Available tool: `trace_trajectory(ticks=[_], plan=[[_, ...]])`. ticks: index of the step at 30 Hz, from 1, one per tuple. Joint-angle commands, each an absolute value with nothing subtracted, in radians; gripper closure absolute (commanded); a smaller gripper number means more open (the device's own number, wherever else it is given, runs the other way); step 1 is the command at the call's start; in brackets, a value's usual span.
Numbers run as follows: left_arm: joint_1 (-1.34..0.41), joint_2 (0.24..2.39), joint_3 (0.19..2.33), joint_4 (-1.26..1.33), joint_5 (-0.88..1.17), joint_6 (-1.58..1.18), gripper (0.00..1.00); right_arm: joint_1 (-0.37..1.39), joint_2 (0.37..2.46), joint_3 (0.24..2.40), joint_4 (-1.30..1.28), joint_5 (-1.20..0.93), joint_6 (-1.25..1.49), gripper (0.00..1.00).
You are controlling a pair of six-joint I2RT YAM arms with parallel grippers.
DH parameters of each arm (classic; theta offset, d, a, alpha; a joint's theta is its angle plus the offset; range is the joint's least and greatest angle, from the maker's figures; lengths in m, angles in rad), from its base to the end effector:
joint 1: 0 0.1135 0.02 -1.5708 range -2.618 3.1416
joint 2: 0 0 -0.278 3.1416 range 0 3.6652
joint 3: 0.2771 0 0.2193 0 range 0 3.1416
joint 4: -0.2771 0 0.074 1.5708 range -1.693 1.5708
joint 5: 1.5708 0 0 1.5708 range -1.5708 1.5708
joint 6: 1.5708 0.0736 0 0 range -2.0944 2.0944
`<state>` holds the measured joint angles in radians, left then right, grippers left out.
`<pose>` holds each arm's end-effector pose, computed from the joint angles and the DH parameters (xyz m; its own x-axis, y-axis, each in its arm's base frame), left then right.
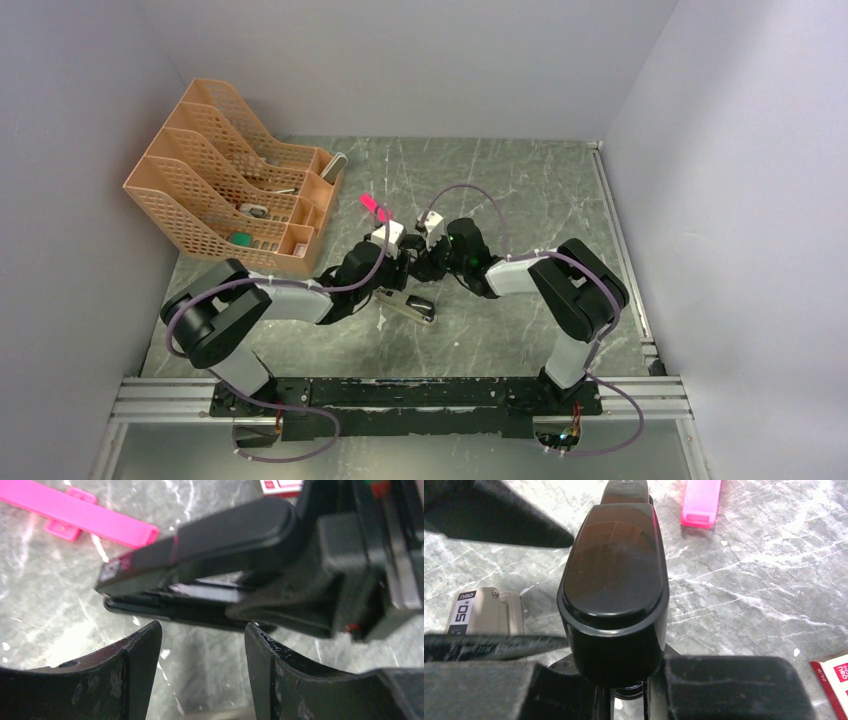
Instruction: Load the staples into the stapler
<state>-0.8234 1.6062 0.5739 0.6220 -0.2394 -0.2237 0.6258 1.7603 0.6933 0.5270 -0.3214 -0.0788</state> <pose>0.2323 -0.2250 0.1830 -0.3897 0.1034 -0.9151 0.4905 0.8643 -0.1112 0.2701 0.2239 0.1568 -0.3544 -0.3483 -0.8678 -0.8057 0.5847 0.0944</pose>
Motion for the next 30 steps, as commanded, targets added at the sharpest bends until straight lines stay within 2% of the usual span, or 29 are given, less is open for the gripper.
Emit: trace_trajectory(ticks=[1,5,10,13,19,30], plan=[[-0.842,1.557,0.548,0.591,-0.185,-0.272,0.33,0.618,1.797,0.680,0.564,-0.264,-0.079,0.96],[-0.843,1.488,0.526,0.559,-0.200,-0.305,0.32,0.619,1.796,0.683,0.551,-0.267,-0.092,0.89],[-0.842,1.371,0.507,0.468,-0.296,-0.376,0.31,0.618,1.782,0.693,0.528,-0.283,-0.111,0.74],[-0.842,1.311,0.497,0.425,-0.359,-0.408,0.30,0.619,1.770,0.692,0.525,-0.298,-0.113,0.69],[-0.818,1.225,0.491,0.346,-0.448,-0.430,0.28,0.617,1.719,0.686,0.510,-0.323,-0.111,0.64],[-0.765,1.159,0.506,0.282,-0.397,-0.434,0.28,0.618,1.634,0.690,0.431,-0.308,-0.138,0.55]])
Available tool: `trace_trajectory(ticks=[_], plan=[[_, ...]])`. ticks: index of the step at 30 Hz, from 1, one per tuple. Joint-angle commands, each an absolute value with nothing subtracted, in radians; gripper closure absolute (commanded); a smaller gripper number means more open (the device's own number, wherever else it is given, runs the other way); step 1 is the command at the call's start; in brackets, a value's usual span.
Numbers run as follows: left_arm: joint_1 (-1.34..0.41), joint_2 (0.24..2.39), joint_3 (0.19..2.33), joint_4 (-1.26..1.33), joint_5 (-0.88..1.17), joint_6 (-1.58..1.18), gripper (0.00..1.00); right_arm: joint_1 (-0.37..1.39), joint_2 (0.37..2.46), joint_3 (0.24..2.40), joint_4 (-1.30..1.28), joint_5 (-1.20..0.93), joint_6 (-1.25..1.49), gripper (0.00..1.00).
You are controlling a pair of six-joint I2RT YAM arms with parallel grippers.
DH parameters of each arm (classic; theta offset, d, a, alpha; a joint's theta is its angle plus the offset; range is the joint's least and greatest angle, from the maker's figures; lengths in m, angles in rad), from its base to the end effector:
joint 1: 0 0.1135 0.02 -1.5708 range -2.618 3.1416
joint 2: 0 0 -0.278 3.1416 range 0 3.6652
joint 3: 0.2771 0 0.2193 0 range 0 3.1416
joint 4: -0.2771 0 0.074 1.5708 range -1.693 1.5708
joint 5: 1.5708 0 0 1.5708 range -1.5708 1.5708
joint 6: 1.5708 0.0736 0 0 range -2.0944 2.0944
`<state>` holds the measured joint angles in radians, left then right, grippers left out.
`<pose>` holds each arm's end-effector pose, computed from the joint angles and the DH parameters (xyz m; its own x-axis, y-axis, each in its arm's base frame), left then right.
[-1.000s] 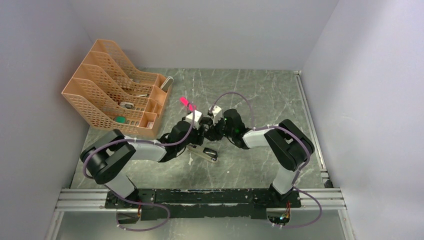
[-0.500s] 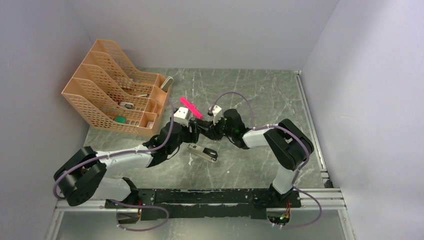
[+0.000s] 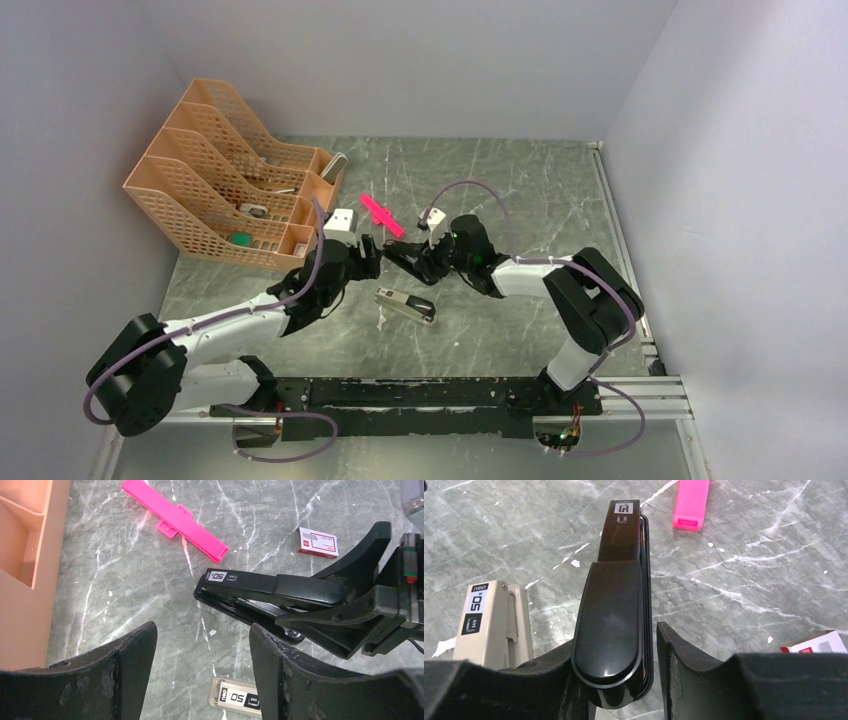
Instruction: Load the staples into the stapler
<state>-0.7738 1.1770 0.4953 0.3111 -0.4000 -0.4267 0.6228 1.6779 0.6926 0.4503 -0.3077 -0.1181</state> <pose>0.1968 -0.1522 0.2325 -0.3948 -0.1472 -0.9069 0.2424 0.9354 -0.2574 0.2634 0.2166 0.1738 -0.3208 -0.3686 -0.8725 -0.8110 0.5828 0.0520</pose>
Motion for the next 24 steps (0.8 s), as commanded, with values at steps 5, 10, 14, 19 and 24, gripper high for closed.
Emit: trace_trajectory(ticks=[5,10,14,19,24], plan=[[-0.762,1.176,0.514,0.277,-0.382,-0.433,0.28,0.618,1.622,0.681,0.398,-0.289,-0.147,0.53],[-0.762,1.187,0.526,0.272,-0.363,-0.422,0.28,0.618,1.607,0.653,0.372,-0.268,-0.145,0.53],[-0.761,1.191,0.529,0.274,-0.351,-0.419,0.28,0.617,1.572,0.600,0.399,-0.245,-0.126,0.52],[-0.761,1.201,0.536,0.273,-0.335,-0.414,0.28,0.617,1.510,0.541,0.442,-0.246,-0.121,0.49],[-0.762,1.204,0.545,0.271,-0.277,-0.379,0.27,0.618,1.375,0.501,0.453,-0.238,-0.088,0.48]])
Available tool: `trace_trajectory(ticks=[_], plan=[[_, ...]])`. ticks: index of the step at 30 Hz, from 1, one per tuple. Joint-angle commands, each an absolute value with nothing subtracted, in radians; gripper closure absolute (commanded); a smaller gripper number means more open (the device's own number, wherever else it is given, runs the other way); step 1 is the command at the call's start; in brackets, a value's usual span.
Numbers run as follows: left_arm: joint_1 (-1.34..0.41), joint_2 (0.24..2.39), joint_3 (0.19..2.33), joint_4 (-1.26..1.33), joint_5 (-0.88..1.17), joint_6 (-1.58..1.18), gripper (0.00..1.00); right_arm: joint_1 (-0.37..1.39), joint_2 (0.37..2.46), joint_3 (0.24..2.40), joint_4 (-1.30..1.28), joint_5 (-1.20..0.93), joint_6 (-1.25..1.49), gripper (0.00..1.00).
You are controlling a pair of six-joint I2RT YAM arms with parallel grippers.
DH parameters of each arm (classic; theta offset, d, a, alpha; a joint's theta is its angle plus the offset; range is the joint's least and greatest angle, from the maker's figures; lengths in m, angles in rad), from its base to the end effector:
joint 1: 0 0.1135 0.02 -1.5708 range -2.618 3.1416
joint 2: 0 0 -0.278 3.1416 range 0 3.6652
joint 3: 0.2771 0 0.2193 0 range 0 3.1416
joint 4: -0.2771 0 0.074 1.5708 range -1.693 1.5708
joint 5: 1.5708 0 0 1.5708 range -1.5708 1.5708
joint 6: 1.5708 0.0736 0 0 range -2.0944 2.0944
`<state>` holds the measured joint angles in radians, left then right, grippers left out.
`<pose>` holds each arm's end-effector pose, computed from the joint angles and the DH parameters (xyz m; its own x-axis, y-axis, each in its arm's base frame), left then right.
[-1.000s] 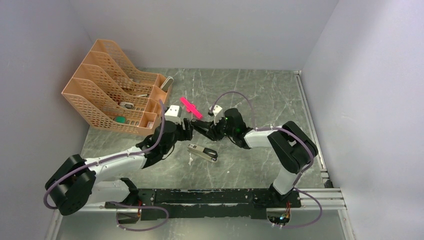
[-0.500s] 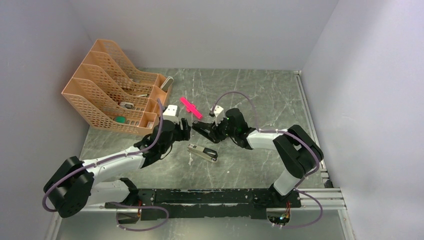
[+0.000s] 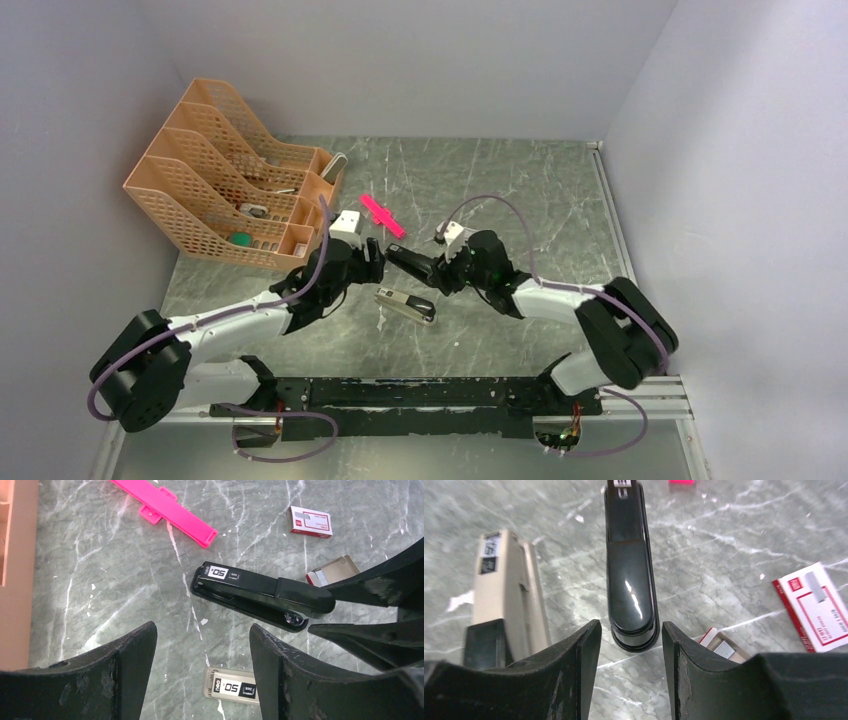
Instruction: Load the staples into the stapler
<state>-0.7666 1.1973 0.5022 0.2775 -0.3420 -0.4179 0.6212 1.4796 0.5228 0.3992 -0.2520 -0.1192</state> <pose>0.1972 -0.1556 0.2252 -0.4426 -0.1046 -0.8906 0.2769 0.9287 -0.2467 0.2239 0.1828 0.1756 -0.3398 -0.3848 -0.8582 -0.7816 0.6230 0.0301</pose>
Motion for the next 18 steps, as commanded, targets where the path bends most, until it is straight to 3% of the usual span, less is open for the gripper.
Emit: trace_trajectory(ticks=[1,10,18], plan=[[-0.761,1.206,0.551,0.266,-0.257,-0.359,0.27,0.617,1.335,0.494,0.444,-0.236,-0.074,0.48],[-0.763,1.184,0.577,0.248,-0.143,-0.249,0.24,0.622,1.131,0.488,0.216,-0.418,0.017,0.49],[-0.816,1.161,0.579,0.228,-0.058,-0.048,0.18,0.629,0.953,0.398,0.229,-0.281,0.184,0.49]])
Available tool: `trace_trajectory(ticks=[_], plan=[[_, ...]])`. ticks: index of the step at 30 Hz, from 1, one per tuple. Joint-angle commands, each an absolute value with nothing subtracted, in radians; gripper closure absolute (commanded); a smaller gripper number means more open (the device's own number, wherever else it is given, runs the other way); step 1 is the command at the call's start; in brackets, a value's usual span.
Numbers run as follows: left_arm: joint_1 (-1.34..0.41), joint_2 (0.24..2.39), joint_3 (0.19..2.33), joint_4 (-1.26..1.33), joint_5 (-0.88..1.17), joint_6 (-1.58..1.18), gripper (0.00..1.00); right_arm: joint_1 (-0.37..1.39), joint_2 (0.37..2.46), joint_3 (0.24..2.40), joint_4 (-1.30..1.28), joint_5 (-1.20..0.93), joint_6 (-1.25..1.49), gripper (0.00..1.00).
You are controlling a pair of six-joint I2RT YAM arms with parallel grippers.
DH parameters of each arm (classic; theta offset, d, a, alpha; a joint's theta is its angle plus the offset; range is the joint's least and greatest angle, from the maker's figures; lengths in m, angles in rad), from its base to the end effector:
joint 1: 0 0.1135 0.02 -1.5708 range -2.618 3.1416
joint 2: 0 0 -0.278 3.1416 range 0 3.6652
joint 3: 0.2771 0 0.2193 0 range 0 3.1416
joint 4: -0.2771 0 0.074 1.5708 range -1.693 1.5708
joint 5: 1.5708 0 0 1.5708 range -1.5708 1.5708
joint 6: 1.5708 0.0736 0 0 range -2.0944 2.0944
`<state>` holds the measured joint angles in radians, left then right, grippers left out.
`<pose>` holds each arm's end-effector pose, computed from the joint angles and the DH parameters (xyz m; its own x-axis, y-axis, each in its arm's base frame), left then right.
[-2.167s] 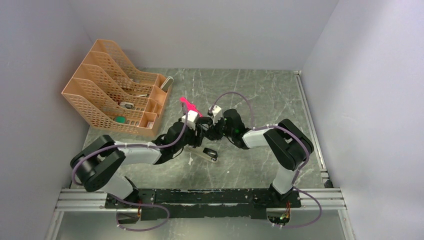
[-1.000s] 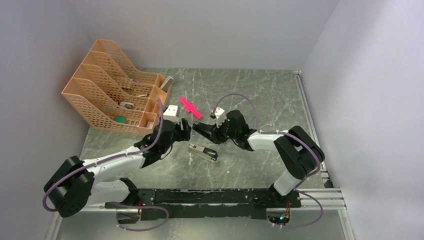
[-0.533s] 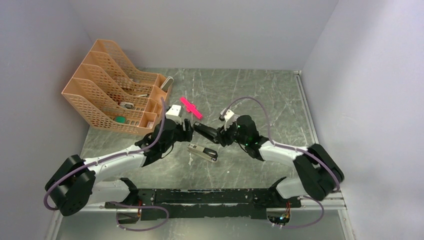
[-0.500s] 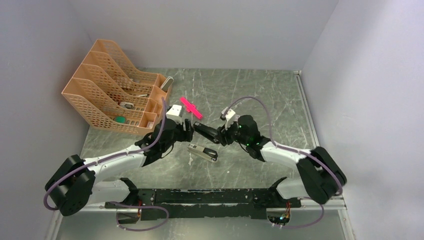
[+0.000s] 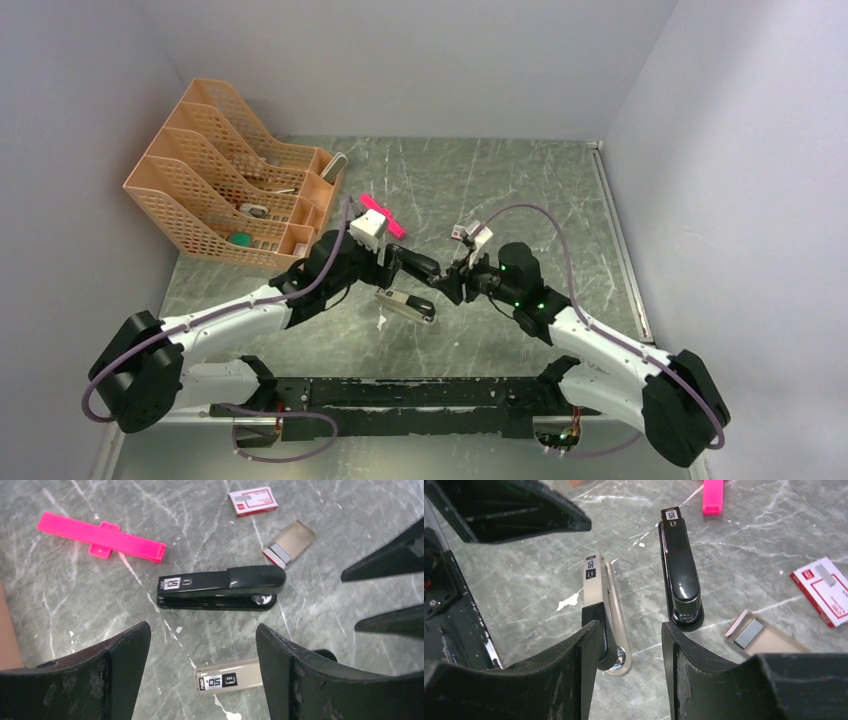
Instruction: Load the staples into the stapler
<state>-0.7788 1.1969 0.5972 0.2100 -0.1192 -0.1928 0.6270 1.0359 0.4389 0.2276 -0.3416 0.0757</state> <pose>0.1930 -0.1782 0.2469 -0.3840 0.1117 -0.9165 0.5559 0.8206 -0.1329 0.1638 0.1491 0.2319 -0.3525 -0.1674 -0.9207 -0.7814 0.5941 0.1911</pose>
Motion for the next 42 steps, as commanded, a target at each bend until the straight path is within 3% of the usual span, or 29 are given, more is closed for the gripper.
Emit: trace_trajectory(ticks=[1,8,11,15,21,25,31,42], plan=[[-0.827,1.140,0.560,0.246,-0.060,-0.020,0.18,0.630,0.934,0.385,0.240,-0.277,0.199,0.49],[-0.834,1.067,0.495,0.262,-0.005,-0.021,0.19,0.630,0.921,0.334,0.294,-0.358,0.173,0.48],[-0.834,1.089,0.512,0.237,0.134,0.041,0.22,0.643,0.971,0.368,0.245,-0.413,0.140,0.49],[-0.840,1.171,0.637,0.026,0.282,0.226,0.24,0.680,0.993,0.374,0.221,-0.333,0.181,0.50],[-0.852,1.272,0.803,-0.356,0.414,0.638,0.25,0.681,0.855,0.311,0.265,-0.268,0.261,0.50],[-0.833,1.237,0.762,-0.327,0.467,0.789,0.25,0.682,0.807,0.316,0.194,-0.272,0.229,0.50],[-0.670,1.303,0.773,-0.322,0.642,0.876,0.26,0.680,0.720,0.296,0.142,-0.266,0.230,0.50],[-0.612,1.478,0.802,-0.331,0.741,0.950,0.33,0.680,0.694,0.291,0.123,-0.255,0.218,0.50]])
